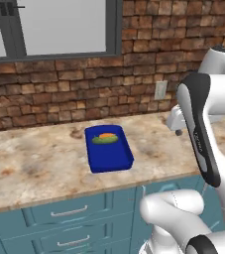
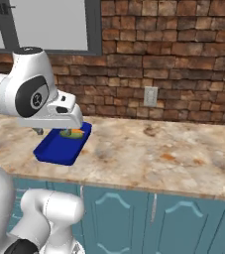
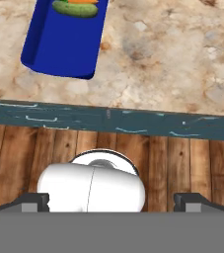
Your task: Place the two vegetables and bowl onto the tray for setting up a vegetable dip station.
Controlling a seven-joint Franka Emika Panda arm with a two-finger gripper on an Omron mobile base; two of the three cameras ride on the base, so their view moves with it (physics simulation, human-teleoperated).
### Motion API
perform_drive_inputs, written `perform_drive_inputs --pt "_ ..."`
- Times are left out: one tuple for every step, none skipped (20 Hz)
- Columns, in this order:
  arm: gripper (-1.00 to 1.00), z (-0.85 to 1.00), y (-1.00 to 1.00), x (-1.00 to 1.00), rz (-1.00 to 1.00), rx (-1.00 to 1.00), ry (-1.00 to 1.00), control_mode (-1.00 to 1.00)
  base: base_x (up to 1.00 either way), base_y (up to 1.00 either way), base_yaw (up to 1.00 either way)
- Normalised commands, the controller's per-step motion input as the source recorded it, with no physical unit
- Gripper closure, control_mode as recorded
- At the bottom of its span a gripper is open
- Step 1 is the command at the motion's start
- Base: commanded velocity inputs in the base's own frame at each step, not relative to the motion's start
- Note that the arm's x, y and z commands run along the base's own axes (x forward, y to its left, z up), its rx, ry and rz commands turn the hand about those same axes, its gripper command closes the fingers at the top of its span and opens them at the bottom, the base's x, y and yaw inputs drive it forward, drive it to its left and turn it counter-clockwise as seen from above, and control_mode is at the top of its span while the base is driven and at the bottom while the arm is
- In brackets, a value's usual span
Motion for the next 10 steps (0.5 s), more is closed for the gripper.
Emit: perform_drive_inputs --pt "-1.00 0.00 0.00 0.00 0.00 0.00 0.00 1.00 -0.52 -0.06 -0.29" --pt "-1.00 0.00 0.00 0.00 0.00 0.00 0.00 1.00 -0.49 -0.08 -0.33" --pt "-1.00 0.00 0.00 0.00 0.00 0.00 0.00 1.00 -0.38 -0.06 -0.39" --pt "-1.00 0.00 0.00 0.00 0.00 0.00 0.00 1.00 -0.31 -0.08 -0.41" --pt "-1.00 0.00 0.00 0.00 0.00 0.00 0.00 1.00 -0.12 -0.13 -0.47" --pt "-1.00 0.00 0.00 0.00 0.00 0.00 0.00 1.00 -0.07 -0.15 -0.49" --pt "-1.00 0.00 0.00 0.00 0.00 0.00 0.00 1.00 -0.01 -0.21 -0.53" --pt "-1.00 0.00 0.00 0.00 0.00 0.00 0.00 1.00 0.00 -0.21 -0.54" --pt "-1.00 0.00 0.00 0.00 0.00 0.00 0.00 1.00 0.00 -0.21 -0.55" --pt "-1.00 0.00 0.00 0.00 0.00 0.00 0.00 1.00 0.00 -0.21 -0.59"
